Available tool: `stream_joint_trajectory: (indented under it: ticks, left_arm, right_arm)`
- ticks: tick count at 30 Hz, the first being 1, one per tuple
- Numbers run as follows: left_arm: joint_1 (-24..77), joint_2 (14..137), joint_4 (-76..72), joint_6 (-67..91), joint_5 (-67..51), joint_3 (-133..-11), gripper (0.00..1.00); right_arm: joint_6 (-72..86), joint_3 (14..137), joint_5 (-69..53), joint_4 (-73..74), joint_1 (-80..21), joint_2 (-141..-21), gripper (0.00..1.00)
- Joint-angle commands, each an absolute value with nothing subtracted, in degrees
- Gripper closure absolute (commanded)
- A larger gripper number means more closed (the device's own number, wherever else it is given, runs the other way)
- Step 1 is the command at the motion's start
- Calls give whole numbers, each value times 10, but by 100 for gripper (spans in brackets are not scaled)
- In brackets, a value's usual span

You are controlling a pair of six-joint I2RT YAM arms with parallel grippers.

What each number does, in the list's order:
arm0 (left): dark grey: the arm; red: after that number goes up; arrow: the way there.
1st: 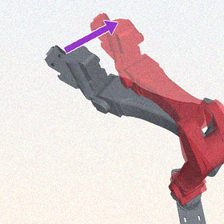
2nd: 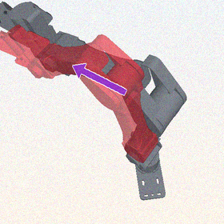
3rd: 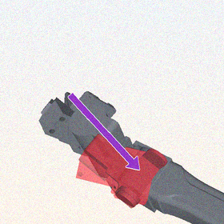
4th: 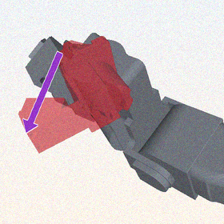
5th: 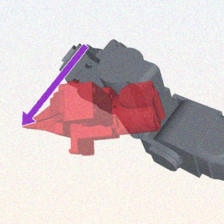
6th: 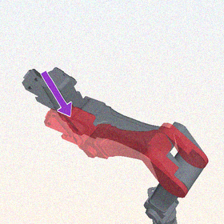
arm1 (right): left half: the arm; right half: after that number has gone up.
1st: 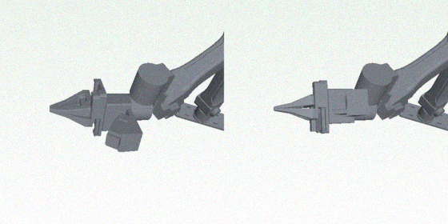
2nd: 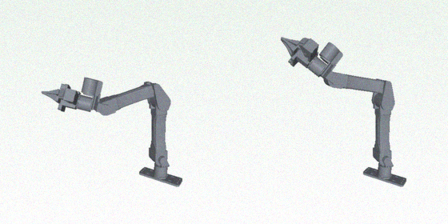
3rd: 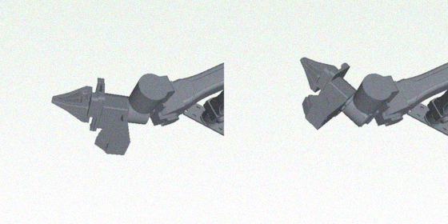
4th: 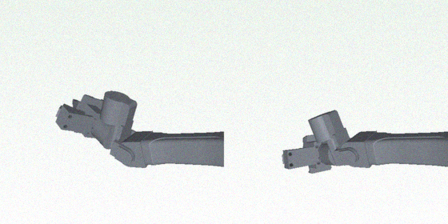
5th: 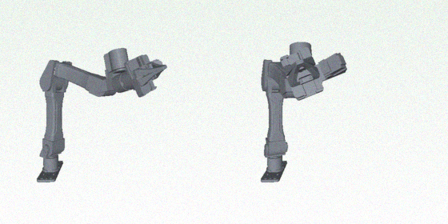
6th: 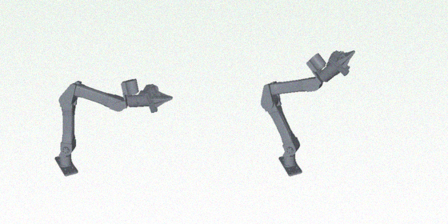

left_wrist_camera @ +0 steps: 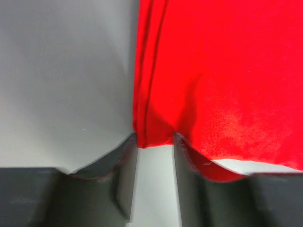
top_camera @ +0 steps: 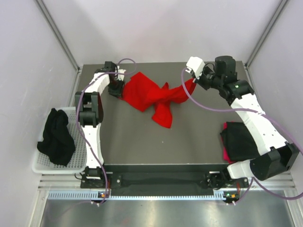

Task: Fold and stack the t-shirts
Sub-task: Flatten the tshirt out

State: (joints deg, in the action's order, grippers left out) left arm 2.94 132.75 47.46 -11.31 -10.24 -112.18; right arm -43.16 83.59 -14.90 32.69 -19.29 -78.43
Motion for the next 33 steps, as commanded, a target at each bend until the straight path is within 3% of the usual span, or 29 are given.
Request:
stream_joint_trajectory:
  ticks: [1,3,4,8,17,24,28,33]
  left_arm:
    - [30,1316,493,-109,-133,-1137,63]
    - [30,1314,497,-107,-137,-1138,79]
    - [31,1312,504,-106,-141,-1144,100]
    - [31,1264,527,-107,-152,-1136,100]
    - [33,935,491,-175,-248,-948,100]
    - [44,757,558,-200,-292,-967,100]
    - [43,682,569,-216,-273,-980,100]
    - [43,646,532,-218,-205,-988,100]
  right_arm:
    - [-418,833,-165,313,-182,-753,100]
    - [-416,828,-164,311,-179,-751,100]
    - [-415,828,-163,311,-178,-747,100]
    - [-395,824,-149,298,-158,-716,100]
    - [-366,802,-120,278,-98,-609,100]
    - [-359,827,-156,372,-91,-500,100]
    - [-372,830,-170,402,-91,-411,100]
    - [-371,836,-150,369,-89,-389,100]
